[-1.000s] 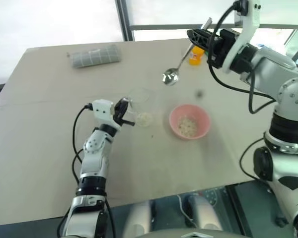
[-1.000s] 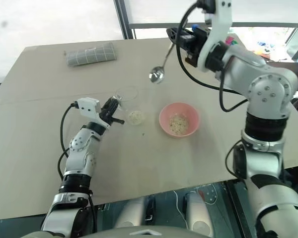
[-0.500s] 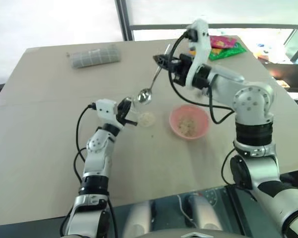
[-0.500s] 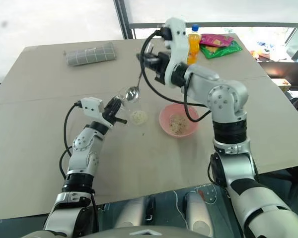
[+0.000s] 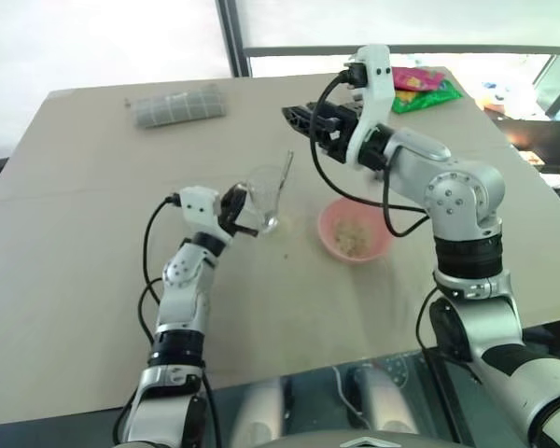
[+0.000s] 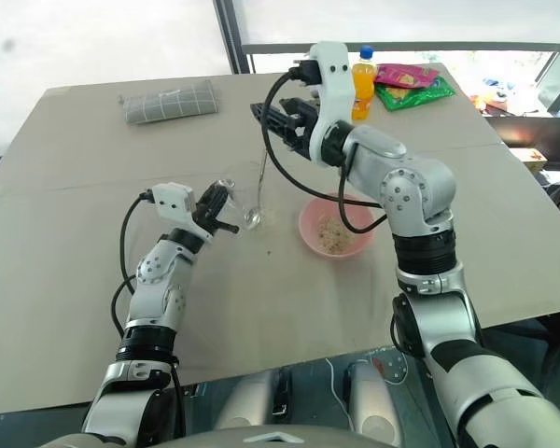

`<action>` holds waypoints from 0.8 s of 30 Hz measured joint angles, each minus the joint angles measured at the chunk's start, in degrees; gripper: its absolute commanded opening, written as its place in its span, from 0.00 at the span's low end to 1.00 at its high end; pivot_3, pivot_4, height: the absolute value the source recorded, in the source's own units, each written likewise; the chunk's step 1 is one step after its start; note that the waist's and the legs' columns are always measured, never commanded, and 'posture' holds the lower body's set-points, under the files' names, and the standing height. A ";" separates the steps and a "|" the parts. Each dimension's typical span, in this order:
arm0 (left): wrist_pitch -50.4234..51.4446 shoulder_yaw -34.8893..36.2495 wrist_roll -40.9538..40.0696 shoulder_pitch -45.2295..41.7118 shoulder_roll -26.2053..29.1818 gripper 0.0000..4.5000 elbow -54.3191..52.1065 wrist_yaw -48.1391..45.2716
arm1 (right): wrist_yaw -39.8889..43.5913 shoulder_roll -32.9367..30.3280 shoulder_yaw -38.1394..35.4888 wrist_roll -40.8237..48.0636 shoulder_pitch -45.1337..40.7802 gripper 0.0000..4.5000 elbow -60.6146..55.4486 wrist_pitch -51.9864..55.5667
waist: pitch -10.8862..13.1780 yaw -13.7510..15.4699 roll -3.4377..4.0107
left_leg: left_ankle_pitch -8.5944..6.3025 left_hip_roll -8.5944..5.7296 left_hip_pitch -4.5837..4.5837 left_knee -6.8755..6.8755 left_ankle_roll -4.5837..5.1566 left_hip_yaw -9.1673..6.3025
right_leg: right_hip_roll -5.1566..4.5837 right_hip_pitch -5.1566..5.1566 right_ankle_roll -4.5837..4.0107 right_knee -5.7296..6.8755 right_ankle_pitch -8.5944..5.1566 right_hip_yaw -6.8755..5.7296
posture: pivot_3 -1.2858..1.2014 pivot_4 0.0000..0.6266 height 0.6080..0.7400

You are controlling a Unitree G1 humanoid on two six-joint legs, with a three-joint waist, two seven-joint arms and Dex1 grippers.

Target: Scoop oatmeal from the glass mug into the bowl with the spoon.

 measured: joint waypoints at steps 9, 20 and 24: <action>-0.03 -0.05 -0.93 1.49 0.00 0.32 -0.88 -2.03 | 1.13 -0.77 -0.69 -1.15 0.16 0.61 -0.02 -0.05 | 0.00 -0.05 0.00 | 0.00 0.01 0.00 -0.01 0.00 -0.01 | 0.00 -0.01 0.00 0.00 0.00 0.00 | 0.52 0.24 1.00; 4.22 0.27 -2.64 11.07 1.73 0.32 -14.36 -2.25 | 2.78 -5.11 -2.98 0.10 7.48 0.61 -7.47 1.60 | 0.01 0.00 0.01 | 0.00 0.16 0.00 -0.04 -0.01 -0.07 | -0.04 0.00 -0.01 -0.03 -0.01 0.00 | 0.52 0.24 1.00; 6.63 1.02 -3.24 17.33 3.03 0.32 -21.51 -1.72 | 7.76 -13.54 -3.01 -1.78 18.45 0.61 -11.69 -1.00 | 0.00 0.28 -0.01 | -0.01 0.09 -0.02 -0.04 0.00 -0.08 | -0.17 0.05 0.00 -0.13 -0.02 -0.02 | 0.52 0.24 1.00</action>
